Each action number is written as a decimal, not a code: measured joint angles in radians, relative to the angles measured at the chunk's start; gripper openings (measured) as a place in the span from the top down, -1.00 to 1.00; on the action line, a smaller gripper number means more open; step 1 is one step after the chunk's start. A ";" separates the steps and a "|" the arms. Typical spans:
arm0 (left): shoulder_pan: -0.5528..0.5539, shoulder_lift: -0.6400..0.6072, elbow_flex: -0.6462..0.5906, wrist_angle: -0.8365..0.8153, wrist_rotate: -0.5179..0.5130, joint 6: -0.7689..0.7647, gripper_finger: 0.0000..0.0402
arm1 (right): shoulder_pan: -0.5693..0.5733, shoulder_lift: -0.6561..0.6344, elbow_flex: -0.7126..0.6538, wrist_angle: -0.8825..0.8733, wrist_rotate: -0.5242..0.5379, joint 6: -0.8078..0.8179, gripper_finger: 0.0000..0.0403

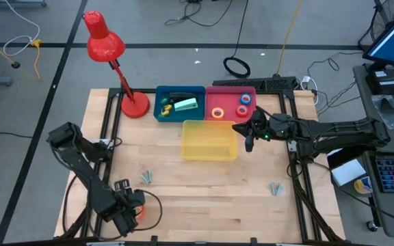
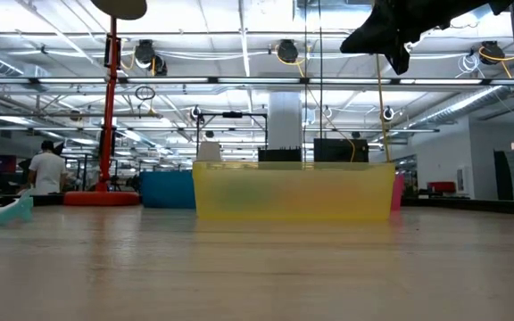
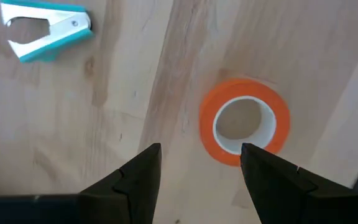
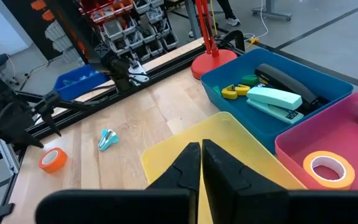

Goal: Pick and place Stapler, Stapler remover, tape
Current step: Put the orange tape into the pink bin

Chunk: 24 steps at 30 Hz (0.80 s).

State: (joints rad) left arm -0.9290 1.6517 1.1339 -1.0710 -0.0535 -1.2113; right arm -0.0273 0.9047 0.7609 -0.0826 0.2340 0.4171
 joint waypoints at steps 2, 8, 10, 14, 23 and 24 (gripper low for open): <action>-0.003 0.025 0.000 0.001 0.000 -0.002 -0.10 | 0.000 0.000 0.000 0.000 0.000 -0.003 0.96; -0.003 0.101 0.000 0.035 0.045 -0.009 -0.10 | 0.000 0.000 0.000 0.000 0.000 -0.003 0.96; -0.003 0.125 0.000 0.046 0.060 -0.021 -0.10 | 0.000 0.000 0.000 0.000 0.000 -0.003 0.96; -0.003 0.166 0.001 0.096 0.065 -0.032 -0.10 | 0.000 0.000 0.000 0.001 0.000 -0.003 0.96; 0.003 0.234 0.006 0.142 0.162 -0.036 0.17 | 0.000 0.000 0.000 0.004 0.000 -0.003 0.96; 0.004 0.234 0.006 0.144 0.175 -0.023 0.28 | 0.000 0.000 0.000 0.004 0.000 -0.003 0.96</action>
State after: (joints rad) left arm -0.9253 1.8855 1.1397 -0.9270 0.1212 -1.2340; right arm -0.0274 0.9047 0.7609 -0.0789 0.2343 0.4140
